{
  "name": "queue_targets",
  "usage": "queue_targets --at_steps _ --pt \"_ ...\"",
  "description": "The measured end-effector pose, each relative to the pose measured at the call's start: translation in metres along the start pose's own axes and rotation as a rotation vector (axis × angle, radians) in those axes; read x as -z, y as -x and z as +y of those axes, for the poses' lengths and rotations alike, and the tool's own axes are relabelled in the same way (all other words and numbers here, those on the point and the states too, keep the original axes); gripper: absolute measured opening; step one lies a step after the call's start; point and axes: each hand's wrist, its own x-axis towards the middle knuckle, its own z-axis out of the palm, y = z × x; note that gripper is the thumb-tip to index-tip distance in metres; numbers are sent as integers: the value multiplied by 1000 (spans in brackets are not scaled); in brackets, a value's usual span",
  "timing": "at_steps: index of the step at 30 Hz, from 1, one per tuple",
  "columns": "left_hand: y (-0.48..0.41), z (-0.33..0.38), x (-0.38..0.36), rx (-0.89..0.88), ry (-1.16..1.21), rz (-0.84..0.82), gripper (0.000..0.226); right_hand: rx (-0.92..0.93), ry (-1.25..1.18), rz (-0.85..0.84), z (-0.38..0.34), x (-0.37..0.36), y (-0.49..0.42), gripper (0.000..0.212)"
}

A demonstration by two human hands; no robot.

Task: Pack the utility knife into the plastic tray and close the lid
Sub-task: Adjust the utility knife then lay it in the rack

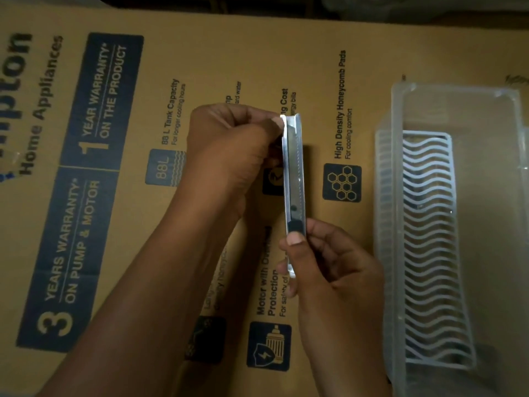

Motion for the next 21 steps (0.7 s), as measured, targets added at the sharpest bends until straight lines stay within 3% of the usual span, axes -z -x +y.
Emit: queue_targets --at_steps 3,7,10,13,21 --pt "-3 -3 -7 -27 6 -15 18 -7 -13 14 -2 0 -3 14" --pt "2 -11 -6 -2 -58 -162 20 -12 -49 16 -5 -1 -5 17" --pt "4 -16 -1 18 -113 -217 7 -4 -64 8 -5 -1 -6 18" --pt "2 -18 0 18 -107 -227 18 -19 -66 -10 -3 -1 -6 18" --pt "2 -16 -2 36 -67 -203 12 48 40 16 -8 -6 -8 17"
